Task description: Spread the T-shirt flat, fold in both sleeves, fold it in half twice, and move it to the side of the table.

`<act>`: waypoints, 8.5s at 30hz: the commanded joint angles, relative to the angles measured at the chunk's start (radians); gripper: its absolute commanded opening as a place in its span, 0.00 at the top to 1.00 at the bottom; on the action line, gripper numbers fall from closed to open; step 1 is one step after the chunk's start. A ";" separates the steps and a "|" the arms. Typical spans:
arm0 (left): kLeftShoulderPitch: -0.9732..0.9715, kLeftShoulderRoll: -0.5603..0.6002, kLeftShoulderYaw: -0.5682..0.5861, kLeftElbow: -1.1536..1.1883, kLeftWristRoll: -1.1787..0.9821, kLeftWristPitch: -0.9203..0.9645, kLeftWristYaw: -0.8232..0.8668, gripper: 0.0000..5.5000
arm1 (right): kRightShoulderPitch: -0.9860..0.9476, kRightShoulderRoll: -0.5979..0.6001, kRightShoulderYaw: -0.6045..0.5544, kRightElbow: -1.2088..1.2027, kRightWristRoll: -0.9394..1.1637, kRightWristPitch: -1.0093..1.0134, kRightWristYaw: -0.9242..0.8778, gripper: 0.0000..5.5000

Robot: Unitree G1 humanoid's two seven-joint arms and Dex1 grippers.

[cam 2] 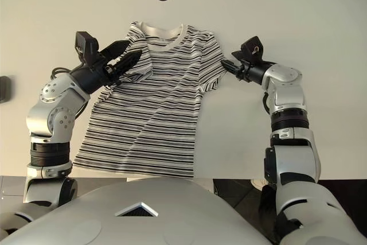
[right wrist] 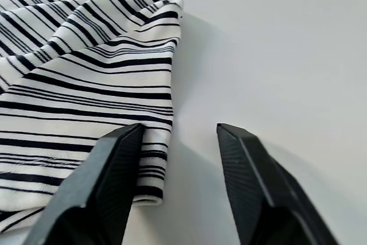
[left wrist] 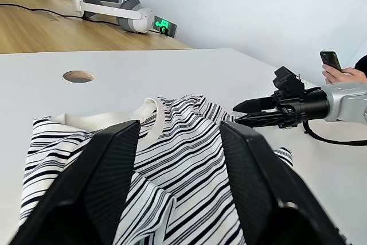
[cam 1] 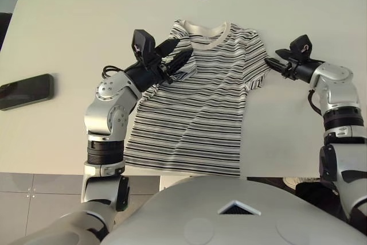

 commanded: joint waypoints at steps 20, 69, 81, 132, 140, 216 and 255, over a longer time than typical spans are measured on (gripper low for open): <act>-0.020 0.017 -0.001 0.002 0.015 -0.003 0.018 0.53 | 0.096 -0.031 0.015 -0.314 0.011 0.157 0.015 0.97; -0.033 0.008 -0.006 0.023 0.003 0.003 0.022 0.53 | -0.060 0.273 0.157 -0.368 0.063 0.270 -0.010 0.82; -0.053 0.011 -0.007 0.033 0.003 0.013 0.019 0.53 | -0.133 0.222 0.306 -0.009 -0.222 -0.001 -0.128 0.82; 0.075 0.672 -0.210 0.606 1.307 -1.784 0.084 0.53 | 0.580 -0.408 0.147 -0.611 -0.566 -1.170 0.081 0.62; 0.120 0.702 -0.379 0.547 0.990 -1.686 0.022 0.53 | 0.613 -0.428 0.265 -0.717 -0.493 -1.088 0.056 0.62; -0.651 0.135 0.022 1.358 0.281 -0.529 -0.212 0.73 | -0.336 0.134 0.020 0.494 -0.076 -0.463 -0.123 0.69; -0.707 0.330 -1.063 0.870 2.005 -1.220 0.698 0.64 | 0.133 -0.223 0.529 -0.538 -0.143 -0.529 0.480 0.59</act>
